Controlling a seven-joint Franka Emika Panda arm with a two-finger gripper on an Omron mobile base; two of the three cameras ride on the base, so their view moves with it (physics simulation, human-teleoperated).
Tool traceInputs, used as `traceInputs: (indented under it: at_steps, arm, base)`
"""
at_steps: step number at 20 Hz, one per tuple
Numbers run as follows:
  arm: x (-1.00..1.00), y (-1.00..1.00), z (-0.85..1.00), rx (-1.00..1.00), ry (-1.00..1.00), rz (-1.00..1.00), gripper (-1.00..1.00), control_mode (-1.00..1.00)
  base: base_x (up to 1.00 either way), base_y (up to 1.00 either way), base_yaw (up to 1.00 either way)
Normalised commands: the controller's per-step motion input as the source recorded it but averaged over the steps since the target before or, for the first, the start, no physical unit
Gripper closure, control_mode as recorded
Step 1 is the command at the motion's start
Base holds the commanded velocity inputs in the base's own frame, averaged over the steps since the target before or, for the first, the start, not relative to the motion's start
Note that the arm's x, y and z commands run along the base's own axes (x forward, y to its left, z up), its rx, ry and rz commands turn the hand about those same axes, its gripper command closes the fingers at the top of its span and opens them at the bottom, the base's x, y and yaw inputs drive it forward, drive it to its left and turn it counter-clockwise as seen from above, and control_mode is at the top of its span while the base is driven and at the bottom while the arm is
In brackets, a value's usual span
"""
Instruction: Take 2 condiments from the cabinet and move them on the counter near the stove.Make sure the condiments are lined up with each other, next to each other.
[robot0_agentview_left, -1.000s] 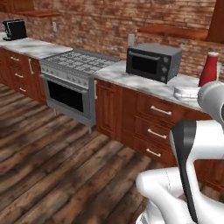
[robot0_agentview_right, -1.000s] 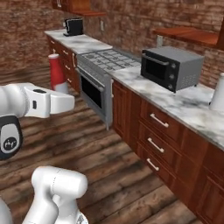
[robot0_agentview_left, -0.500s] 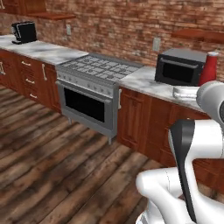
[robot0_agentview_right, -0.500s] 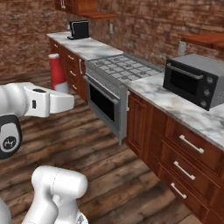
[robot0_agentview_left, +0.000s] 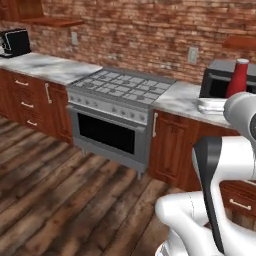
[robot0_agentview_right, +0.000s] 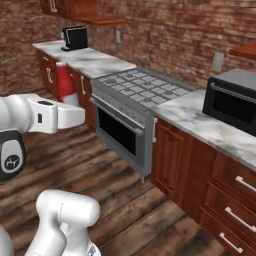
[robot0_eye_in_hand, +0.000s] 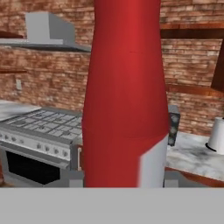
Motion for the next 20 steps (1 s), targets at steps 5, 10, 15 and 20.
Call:
traceInputs:
  at_steps: [5,10,15,20]
  arm:
    - [0.0,0.0,0.0,0.0,0.0,0.0,1.0,1.0]
    - [0.0,0.0,0.0,0.0,0.0,0.0,1.0,1.0]
    - [0.0,0.0,0.0,0.0,0.0,0.0,1.0,1.0]
    - [0.0,0.0,0.0,0.0,0.0,0.0,1.0,1.0]
  base:
    - [0.99,1.0,-0.41]
    - [0.88,1.0,-0.43]
    - [0.78,1.0,-0.41]
    - [0.74,0.91,-0.38]
